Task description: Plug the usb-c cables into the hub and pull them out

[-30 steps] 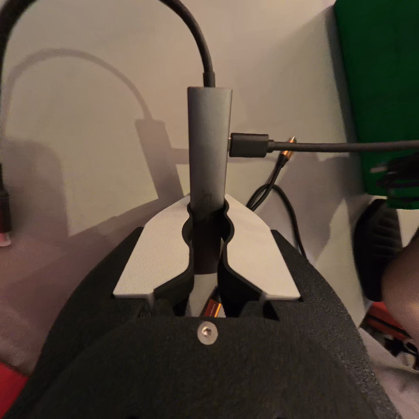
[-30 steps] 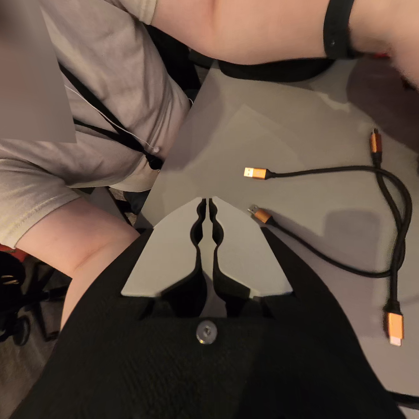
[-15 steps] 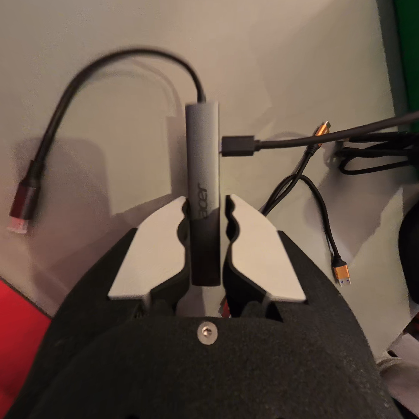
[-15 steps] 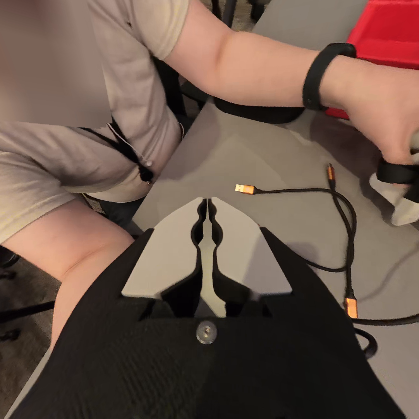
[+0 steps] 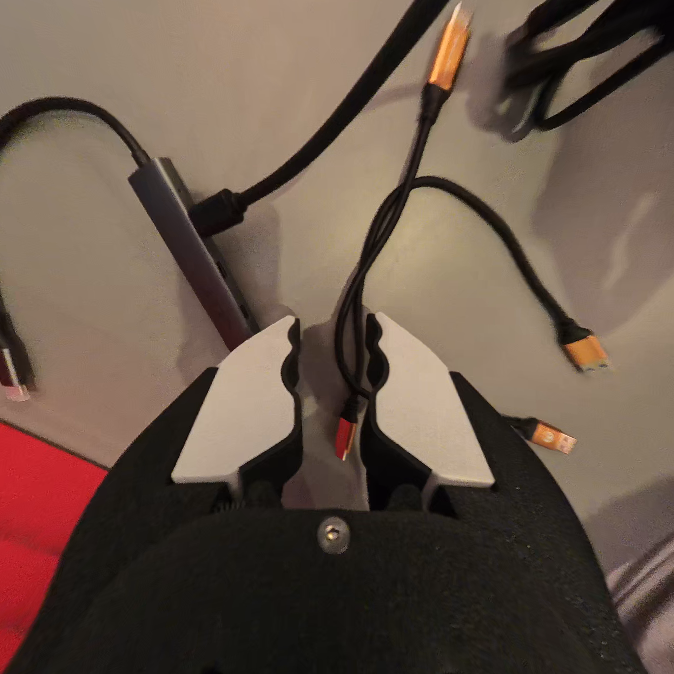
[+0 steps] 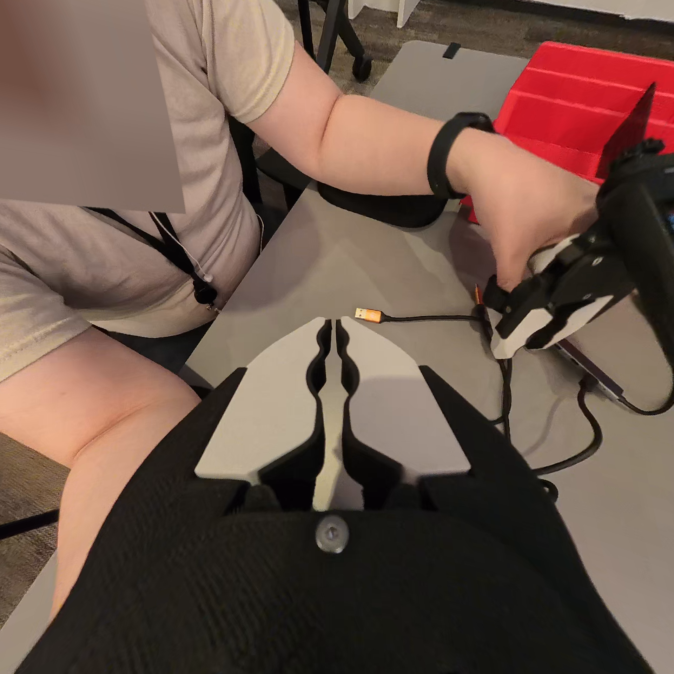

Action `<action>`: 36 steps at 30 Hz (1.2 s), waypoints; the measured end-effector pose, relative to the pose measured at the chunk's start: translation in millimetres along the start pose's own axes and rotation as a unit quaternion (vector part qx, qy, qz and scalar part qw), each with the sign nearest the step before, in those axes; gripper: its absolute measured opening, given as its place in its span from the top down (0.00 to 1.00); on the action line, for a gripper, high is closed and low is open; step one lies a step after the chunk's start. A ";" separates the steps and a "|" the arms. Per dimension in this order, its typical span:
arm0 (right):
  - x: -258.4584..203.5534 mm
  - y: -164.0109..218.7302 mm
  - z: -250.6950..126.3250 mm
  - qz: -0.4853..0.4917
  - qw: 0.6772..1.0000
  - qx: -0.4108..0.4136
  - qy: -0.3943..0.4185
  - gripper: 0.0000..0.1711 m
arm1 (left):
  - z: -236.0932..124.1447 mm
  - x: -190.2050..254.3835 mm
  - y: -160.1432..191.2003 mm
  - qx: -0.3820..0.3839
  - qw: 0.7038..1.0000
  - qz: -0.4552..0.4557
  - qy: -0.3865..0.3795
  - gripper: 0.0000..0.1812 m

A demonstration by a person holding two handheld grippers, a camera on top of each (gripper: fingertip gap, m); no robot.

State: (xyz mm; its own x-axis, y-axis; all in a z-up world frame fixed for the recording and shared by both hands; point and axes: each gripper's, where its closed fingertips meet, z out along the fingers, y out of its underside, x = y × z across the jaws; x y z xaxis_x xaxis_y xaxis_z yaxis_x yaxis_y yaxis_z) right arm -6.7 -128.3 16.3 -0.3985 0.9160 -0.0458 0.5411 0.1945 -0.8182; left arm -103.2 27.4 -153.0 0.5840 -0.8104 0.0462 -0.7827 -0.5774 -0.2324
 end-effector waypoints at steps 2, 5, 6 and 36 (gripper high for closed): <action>-3.8 -2.1 0.6 -0.008 1.000 -0.007 0.003 0.98 | 5.8 -3.4 1.2 -0.004 1.000 -0.001 -0.002 0.81; -7.8 -4.0 2.7 -0.021 1.000 -0.019 0.005 0.98 | 6.2 -2.9 -1.0 0.009 1.000 -0.005 0.016 0.84; -7.7 -4.3 3.4 -0.023 0.999 -0.022 0.009 0.98 | 6.0 0.1 0.7 0.006 0.999 -0.005 0.032 0.88; 167.7 -60.2 47.7 -0.190 0.884 -0.074 0.421 0.81 | -204.3 17.6 33.5 0.227 0.971 -0.055 -0.041 0.98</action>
State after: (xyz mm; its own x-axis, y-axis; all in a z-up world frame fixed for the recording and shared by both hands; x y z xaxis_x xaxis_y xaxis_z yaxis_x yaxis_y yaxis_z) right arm -141.5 -3.1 30.5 0.0870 0.6984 0.7104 0.6021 0.5313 -0.5960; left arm -163.0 -26.6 38.5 0.6881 -0.7253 0.0221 -0.5499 -0.5411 -0.6363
